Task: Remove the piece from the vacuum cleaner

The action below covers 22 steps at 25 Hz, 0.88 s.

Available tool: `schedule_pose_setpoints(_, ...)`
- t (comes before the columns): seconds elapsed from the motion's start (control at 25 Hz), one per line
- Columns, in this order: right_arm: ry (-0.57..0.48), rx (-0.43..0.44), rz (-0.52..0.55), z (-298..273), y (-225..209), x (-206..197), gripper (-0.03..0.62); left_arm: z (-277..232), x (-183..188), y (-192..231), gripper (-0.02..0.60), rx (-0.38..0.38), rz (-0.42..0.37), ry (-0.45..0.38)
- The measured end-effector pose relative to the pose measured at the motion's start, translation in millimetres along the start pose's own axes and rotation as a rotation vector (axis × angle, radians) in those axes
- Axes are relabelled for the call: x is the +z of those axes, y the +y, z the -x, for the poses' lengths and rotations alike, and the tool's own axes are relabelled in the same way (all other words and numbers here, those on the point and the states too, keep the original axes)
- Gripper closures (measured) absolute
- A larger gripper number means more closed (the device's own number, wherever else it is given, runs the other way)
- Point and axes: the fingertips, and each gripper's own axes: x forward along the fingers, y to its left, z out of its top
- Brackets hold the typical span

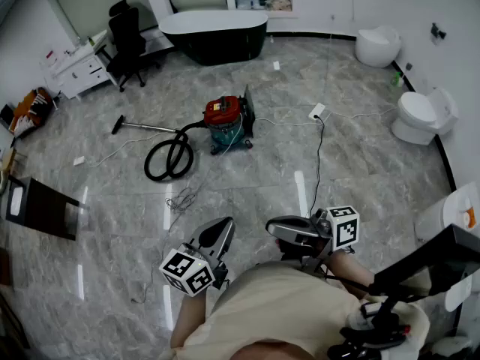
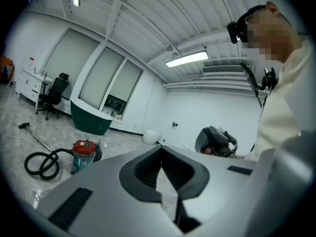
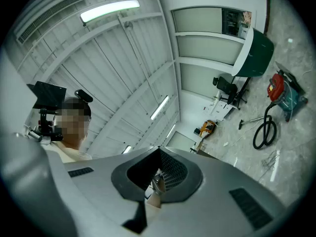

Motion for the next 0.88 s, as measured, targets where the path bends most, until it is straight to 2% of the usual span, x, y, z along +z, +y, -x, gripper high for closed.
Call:
schedule_pose_setpoints(0.12,0.004,0.006,-0.049,11,0,5,0.594,-17,-1,-6,0.578,0.061,-0.041,0.015)
schedule_pose_setpoints(0.28,-0.025,-0.005,-0.069,38,-9,23,0.594,-52,-5,-20,0.578,0.027,-0.067,0.040)
schedule_pose_setpoints(0.36,-0.046,-0.011,-0.068,52,-16,36,0.594,-71,-5,-21,0.578,0.014,-0.069,0.056)
schedule_pose_setpoints(0.52,-0.084,-0.004,-0.086,77,-32,71,0.594,-110,-3,-14,0.578,0.047,-0.065,0.085)
schedule_pose_setpoints(0.76,-0.105,0.069,-0.172,113,-52,119,0.593,-162,-2,-15,0.578,0.089,-0.066,0.112)
schedule_pose_setpoints(0.88,-0.093,0.074,-0.199,123,-66,133,0.593,-179,-4,-6,0.578,0.127,-0.054,0.126)
